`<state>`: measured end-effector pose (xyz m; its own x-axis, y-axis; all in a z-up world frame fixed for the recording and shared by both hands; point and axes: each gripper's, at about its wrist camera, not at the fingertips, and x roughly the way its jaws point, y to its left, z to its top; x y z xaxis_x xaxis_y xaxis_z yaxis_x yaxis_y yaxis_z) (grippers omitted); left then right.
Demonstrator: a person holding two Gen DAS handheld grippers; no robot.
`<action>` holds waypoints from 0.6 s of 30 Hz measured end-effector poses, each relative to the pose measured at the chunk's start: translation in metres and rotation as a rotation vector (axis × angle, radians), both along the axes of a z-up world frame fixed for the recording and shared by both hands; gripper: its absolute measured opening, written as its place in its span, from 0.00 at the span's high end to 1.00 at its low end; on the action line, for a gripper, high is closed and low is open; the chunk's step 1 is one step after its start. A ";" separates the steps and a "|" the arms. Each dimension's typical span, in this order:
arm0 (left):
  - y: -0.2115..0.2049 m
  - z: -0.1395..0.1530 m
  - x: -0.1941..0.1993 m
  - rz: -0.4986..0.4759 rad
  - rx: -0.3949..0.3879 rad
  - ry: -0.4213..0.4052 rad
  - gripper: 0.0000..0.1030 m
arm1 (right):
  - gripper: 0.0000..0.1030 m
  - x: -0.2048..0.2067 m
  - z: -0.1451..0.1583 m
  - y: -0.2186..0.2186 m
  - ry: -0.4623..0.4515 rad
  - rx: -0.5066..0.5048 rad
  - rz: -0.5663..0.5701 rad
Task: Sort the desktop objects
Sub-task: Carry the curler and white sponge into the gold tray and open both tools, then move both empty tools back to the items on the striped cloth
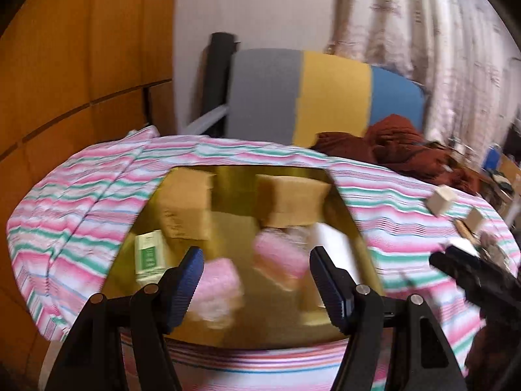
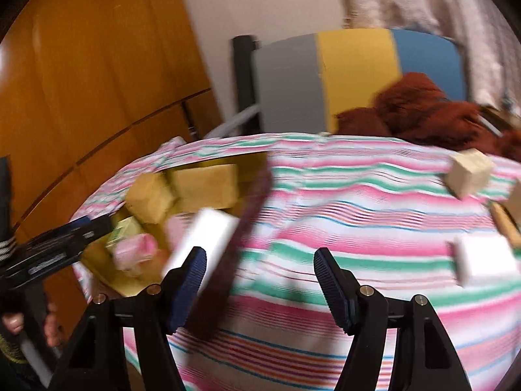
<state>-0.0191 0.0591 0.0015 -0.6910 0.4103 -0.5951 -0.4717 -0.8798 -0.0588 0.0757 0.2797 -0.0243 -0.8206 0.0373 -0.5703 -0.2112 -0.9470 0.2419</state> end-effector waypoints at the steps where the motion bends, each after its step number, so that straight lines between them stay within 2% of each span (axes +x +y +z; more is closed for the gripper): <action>1: 0.005 0.001 0.006 -0.026 0.003 0.005 0.33 | 0.31 0.010 0.000 0.016 -0.001 -0.003 -0.048; 6: 0.033 0.003 0.023 -0.123 0.003 -0.003 0.33 | 0.30 0.046 -0.001 0.102 -0.041 -0.010 -0.282; 9: 0.050 0.001 0.030 -0.173 -0.002 -0.014 0.33 | 0.30 0.060 -0.007 0.158 -0.064 -0.056 -0.399; 12: 0.062 0.001 0.035 -0.205 -0.008 -0.023 0.33 | 0.29 0.062 -0.017 0.197 -0.094 -0.108 -0.464; 18: 0.071 -0.004 0.037 -0.217 -0.028 -0.036 0.33 | 0.29 0.052 -0.038 0.229 -0.130 -0.180 -0.485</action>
